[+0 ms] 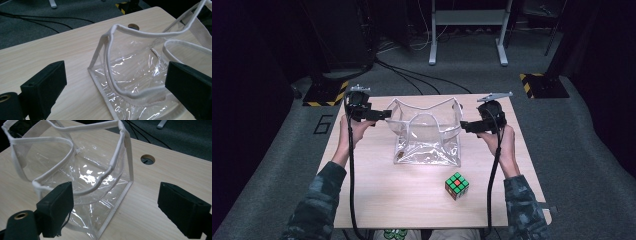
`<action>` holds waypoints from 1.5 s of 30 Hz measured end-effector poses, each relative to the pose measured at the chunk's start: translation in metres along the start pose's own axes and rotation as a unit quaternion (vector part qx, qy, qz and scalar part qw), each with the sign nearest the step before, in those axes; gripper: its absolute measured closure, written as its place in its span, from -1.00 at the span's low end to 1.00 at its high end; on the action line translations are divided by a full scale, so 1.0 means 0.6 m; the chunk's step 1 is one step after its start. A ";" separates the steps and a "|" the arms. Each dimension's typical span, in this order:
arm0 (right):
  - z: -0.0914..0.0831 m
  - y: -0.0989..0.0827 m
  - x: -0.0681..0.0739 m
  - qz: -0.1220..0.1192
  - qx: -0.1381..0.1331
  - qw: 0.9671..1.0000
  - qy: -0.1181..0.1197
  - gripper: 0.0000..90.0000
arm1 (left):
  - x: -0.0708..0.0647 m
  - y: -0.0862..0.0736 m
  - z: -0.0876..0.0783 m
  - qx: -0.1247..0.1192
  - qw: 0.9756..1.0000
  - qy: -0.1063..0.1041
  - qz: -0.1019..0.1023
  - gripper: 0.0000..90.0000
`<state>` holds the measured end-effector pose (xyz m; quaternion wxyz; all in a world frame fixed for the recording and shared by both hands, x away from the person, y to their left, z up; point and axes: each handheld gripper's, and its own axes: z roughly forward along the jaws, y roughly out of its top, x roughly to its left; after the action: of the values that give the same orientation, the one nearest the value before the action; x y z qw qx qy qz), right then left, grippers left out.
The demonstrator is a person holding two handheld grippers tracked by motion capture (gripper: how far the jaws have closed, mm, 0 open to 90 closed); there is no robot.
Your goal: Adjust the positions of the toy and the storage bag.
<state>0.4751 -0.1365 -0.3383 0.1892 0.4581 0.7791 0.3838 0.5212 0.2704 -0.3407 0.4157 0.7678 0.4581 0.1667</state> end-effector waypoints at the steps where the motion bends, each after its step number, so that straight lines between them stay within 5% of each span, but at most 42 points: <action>1: -0.004 -0.005 0.002 0.000 0.000 1.000 0.001 -0.73 | -0.002 -0.004 -0.003 0.001 1.000 -0.001 0.004 -0.93; 8: -0.019 -0.055 0.006 -0.005 -0.002 1.000 0.005 -0.76 | -0.012 -0.044 -0.024 -0.004 1.000 -0.013 0.015 -0.97; 17: -0.017 -0.137 0.008 -0.010 0.004 1.000 0.005 -0.81 | -0.011 -0.126 -0.037 0.003 1.000 -0.004 0.017 -0.99; 35: 0.011 -0.307 -0.015 0.037 0.024 0.999 -0.024 -0.92 | -0.002 -0.315 0.010 0.067 0.998 -0.001 -0.004 -0.99; 45: 0.042 -0.370 -0.018 0.029 0.054 0.996 -0.064 -0.99 | -0.005 -0.370 0.024 0.077 0.997 0.013 0.000 -0.99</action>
<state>0.3705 -0.1985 -0.5261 0.2018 0.5139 0.7715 0.3162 0.4038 0.3130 -0.5246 0.3492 0.7952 0.4751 0.1414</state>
